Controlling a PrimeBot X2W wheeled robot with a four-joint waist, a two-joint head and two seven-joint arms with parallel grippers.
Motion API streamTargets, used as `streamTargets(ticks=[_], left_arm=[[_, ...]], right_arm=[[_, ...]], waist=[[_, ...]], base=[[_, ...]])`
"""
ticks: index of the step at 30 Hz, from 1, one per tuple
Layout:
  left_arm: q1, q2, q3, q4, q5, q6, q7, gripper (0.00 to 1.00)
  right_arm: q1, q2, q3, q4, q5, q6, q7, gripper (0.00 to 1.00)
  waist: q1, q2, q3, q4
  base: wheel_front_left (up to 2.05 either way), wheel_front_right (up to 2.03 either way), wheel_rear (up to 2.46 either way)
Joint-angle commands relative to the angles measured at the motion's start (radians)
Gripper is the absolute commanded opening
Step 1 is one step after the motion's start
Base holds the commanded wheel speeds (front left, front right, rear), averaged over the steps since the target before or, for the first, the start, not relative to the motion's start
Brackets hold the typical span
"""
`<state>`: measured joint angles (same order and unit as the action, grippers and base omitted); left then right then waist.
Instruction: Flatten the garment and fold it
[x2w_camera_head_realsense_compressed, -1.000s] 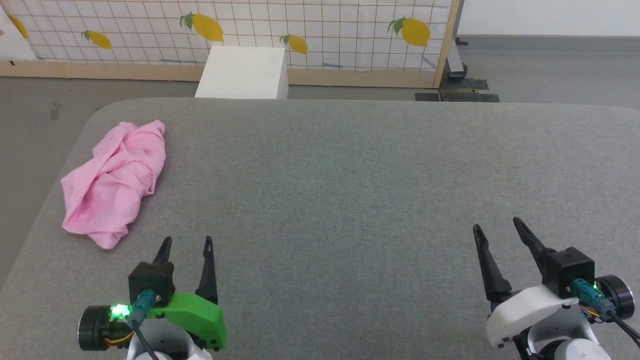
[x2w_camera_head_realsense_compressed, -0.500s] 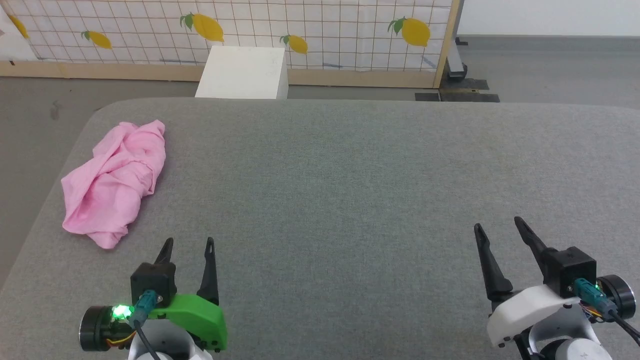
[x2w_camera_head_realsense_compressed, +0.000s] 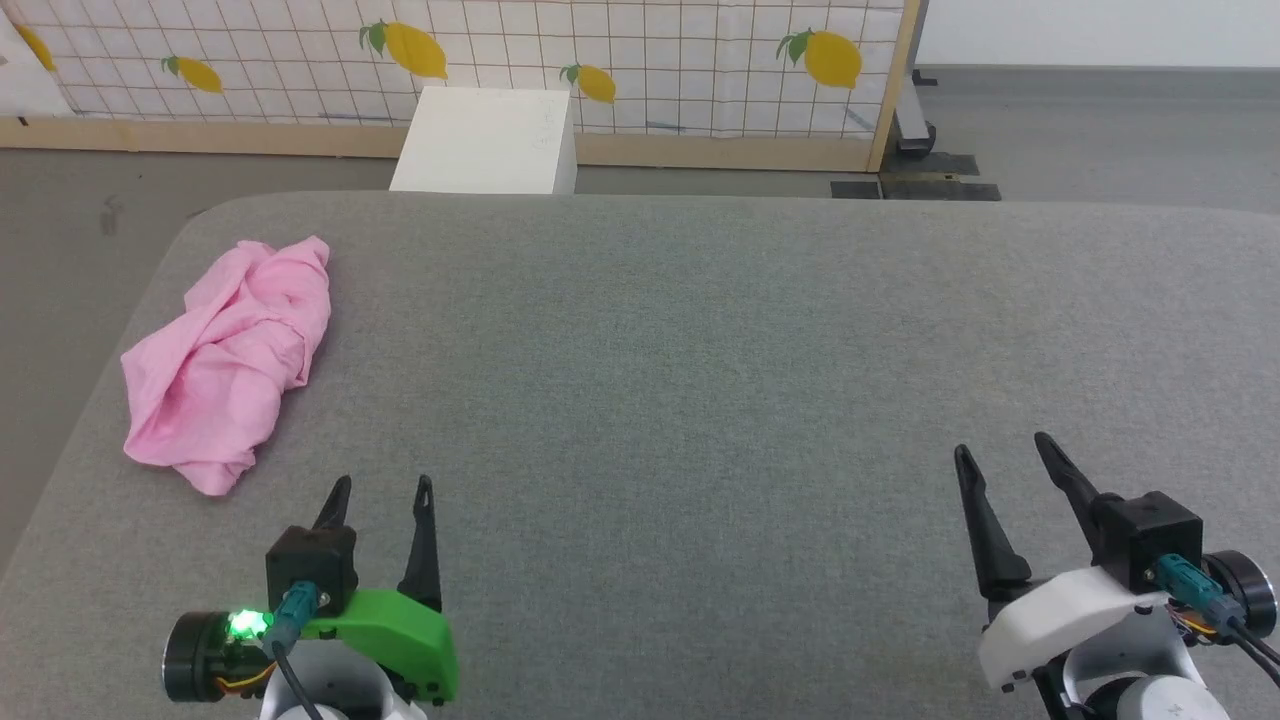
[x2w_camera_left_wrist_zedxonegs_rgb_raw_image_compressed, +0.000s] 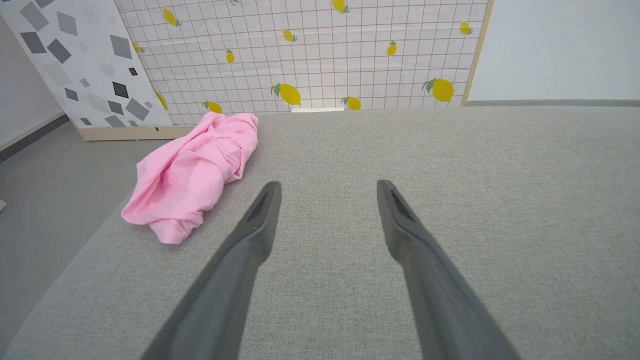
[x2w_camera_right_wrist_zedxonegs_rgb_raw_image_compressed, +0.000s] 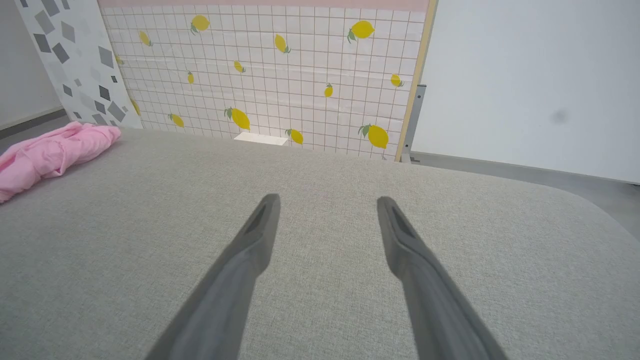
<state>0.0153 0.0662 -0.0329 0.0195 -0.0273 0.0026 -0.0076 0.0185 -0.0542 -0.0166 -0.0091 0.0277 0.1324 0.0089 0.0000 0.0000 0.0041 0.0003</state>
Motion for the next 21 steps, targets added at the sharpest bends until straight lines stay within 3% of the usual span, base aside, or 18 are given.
streamTargets(ticks=[1, 10, 21], left_arm=[[-0.008, 0.009, -0.002, 0.002, -0.004, 0.009, -0.008, 1.00], [-0.015, 0.019, -0.011, 0.009, -0.006, 0.013, -0.010, 1.00], [-0.015, 0.042, -0.017, 0.019, 0.000, 0.026, -0.017, 1.00]], right_arm=[[-0.021, 0.002, -0.003, -0.006, 0.007, -0.001, 0.002, 1.00], [-0.013, 0.002, 0.006, -0.010, 0.017, -0.001, 0.006, 1.00], [0.020, 0.003, 0.011, -0.021, 0.042, -0.001, 0.009, 1.00]], waist=[[0.0000, 0.0000, 0.001, 0.001], [0.0000, 0.0000, 0.000, 0.029], [0.0000, 0.0000, -0.017, 0.133]], base=[[0.00, 0.00, 0.00], [0.00, 0.00, 0.00], [0.00, 0.00, 0.00]])
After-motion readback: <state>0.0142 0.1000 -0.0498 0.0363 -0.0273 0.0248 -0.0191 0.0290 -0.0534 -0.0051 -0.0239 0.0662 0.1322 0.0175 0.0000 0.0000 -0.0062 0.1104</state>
